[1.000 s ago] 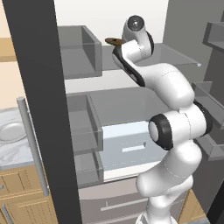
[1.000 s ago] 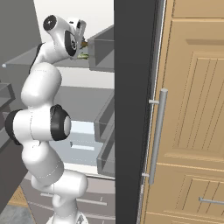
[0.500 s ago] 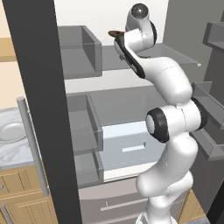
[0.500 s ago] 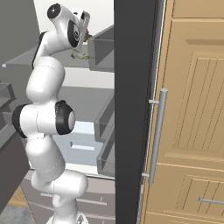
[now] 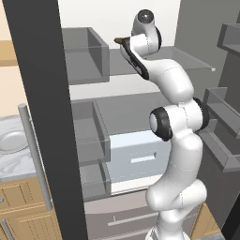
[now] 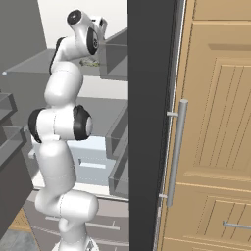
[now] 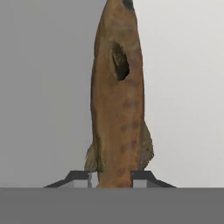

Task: Place the fish on the counter behind the older fish on the same shelf of the fridge to maintain FIFO order. Close the fridge door when finished.

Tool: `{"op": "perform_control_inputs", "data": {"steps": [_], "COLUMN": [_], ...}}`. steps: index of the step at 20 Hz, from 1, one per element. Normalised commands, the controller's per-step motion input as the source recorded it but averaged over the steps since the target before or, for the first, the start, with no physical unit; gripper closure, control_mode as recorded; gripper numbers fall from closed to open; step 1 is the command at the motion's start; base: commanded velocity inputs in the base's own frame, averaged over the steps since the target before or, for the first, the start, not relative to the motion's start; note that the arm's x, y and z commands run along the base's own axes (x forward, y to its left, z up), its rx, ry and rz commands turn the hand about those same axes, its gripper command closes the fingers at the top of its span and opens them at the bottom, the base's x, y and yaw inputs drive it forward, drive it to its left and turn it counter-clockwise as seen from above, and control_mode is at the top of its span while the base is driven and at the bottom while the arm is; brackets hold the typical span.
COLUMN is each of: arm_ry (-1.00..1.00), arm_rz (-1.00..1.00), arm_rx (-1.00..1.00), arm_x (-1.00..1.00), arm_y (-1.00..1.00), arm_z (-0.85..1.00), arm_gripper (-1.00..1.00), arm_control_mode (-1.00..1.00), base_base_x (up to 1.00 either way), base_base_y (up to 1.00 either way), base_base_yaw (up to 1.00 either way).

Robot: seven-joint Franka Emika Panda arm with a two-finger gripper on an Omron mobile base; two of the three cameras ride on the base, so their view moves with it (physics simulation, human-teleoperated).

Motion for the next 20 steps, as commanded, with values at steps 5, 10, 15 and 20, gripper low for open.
{"op": "perform_control_inputs", "data": {"steps": [5, 10, 15, 20], "arm_ry": [0.08, 0.01, 0.00, -0.12], "arm_rz": [0.03, 0.00, 0.00, 0.01], "arm_rx": [-0.04, -0.05, -0.01, 0.00], "arm_x": [0.32, 0.02, 0.00, -0.45], "arm_y": [0.00, -0.03, 0.00, 0.00], "arm_z": [-0.22, -0.13, 0.00, 0.24], "arm_gripper": [-1.00, -1.00, -1.00, -1.00], "arm_control_mode": [-1.00, -1.00, -1.00, -1.00], "base_base_x": [0.00, 0.00, 0.00, 0.00], "base_base_y": [0.00, 0.00, 0.00, 0.00], "base_base_yaw": [0.00, 0.00, 0.00, 0.00]}}
